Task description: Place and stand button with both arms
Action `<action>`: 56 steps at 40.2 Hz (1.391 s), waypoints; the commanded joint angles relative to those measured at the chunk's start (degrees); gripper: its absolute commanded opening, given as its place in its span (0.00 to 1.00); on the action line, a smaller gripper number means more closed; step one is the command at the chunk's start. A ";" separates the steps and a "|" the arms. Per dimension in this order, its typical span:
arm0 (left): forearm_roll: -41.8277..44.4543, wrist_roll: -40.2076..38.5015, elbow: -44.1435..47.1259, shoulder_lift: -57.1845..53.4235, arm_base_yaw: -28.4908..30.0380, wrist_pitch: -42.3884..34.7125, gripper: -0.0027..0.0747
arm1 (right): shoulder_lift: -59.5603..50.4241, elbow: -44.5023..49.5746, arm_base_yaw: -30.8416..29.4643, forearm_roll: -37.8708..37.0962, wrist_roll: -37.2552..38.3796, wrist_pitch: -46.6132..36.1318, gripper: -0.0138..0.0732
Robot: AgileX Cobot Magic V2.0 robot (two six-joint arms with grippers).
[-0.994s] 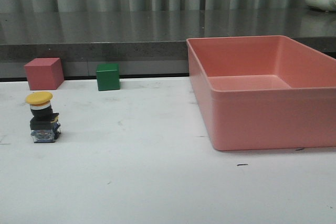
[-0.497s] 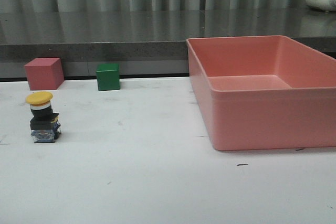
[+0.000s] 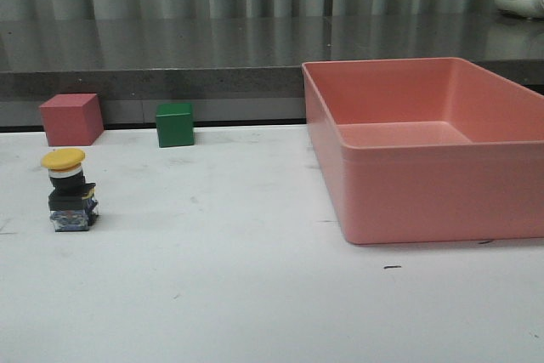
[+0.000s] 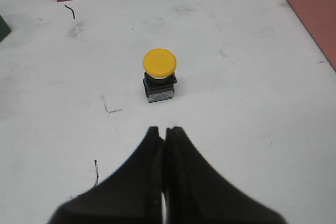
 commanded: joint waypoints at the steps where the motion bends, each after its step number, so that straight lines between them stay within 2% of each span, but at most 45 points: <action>1: 0.26 0.03 -2.06 0.01 -0.31 -3.65 0.01 | 0.22 -1.15 -0.25 0.33 -0.42 -3.38 0.08; 12: 0.11 0.03 -1.02 -2.10 -0.93 -3.92 0.01 | 0.22 -1.15 -0.25 0.33 -0.42 -3.32 0.08; 18: 1.91 0.03 4.12 -9.94 2.33 -6.83 0.01 | 0.22 -1.15 -0.25 0.33 -0.42 -3.30 0.08; 28: 1.84 0.03 21.90 -28.25 13.43 -26.49 0.01 | 0.22 -1.15 -0.25 0.33 -0.42 -3.30 0.08; 34: -2.33 0.03 30.95 -36.83 18.69 -32.56 0.01 | 0.22 -1.15 -0.25 0.33 -0.42 -3.30 0.08; 42: -2.33 0.03 36.29 -44.10 19.47 -33.78 0.01 | 0.22 -1.15 -0.25 0.33 -0.42 -3.30 0.08; 47: -2.33 0.03 36.41 -47.40 19.47 -31.64 0.01 | 0.22 -1.15 -0.25 0.33 -0.42 -3.30 0.08; 56: -2.33 0.03 36.41 -47.07 19.08 -32.05 0.01 | 0.22 -1.15 -0.25 0.33 -0.42 -3.21 0.08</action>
